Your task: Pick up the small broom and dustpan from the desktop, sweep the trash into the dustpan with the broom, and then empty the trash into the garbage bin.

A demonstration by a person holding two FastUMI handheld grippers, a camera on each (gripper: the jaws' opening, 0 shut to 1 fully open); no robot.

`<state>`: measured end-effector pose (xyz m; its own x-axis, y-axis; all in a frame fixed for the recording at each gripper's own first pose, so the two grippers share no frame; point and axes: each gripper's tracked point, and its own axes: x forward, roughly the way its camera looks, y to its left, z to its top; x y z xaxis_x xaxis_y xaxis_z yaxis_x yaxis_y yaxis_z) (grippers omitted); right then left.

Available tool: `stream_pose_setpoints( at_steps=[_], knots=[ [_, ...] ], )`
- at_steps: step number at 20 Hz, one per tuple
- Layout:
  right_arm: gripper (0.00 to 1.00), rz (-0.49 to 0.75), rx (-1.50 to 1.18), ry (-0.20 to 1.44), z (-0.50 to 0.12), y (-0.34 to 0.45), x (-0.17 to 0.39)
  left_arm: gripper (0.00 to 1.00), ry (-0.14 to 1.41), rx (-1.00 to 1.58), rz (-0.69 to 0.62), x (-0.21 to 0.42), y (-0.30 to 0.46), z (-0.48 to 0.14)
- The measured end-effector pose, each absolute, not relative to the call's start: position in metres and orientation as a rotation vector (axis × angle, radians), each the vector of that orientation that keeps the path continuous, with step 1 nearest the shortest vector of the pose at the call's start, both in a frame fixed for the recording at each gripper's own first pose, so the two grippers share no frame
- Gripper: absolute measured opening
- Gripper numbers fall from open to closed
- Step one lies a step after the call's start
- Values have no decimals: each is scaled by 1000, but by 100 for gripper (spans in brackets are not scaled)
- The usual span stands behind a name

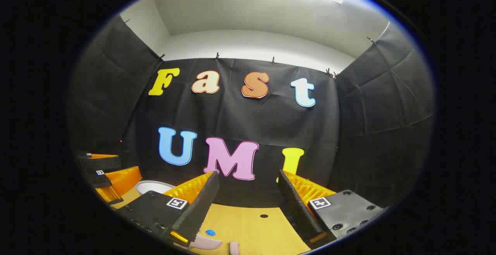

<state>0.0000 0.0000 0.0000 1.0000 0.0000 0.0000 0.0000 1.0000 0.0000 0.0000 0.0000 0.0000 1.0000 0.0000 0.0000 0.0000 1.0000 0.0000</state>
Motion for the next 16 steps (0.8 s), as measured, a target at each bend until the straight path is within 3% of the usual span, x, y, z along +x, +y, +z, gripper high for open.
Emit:
stream_pose_setpoints(
  at_steps=[16],
  knots=[
    [97,-22,-41,-1,0,-6,-4,82,-17,-18,-56,7,-10,3]
  ],
)
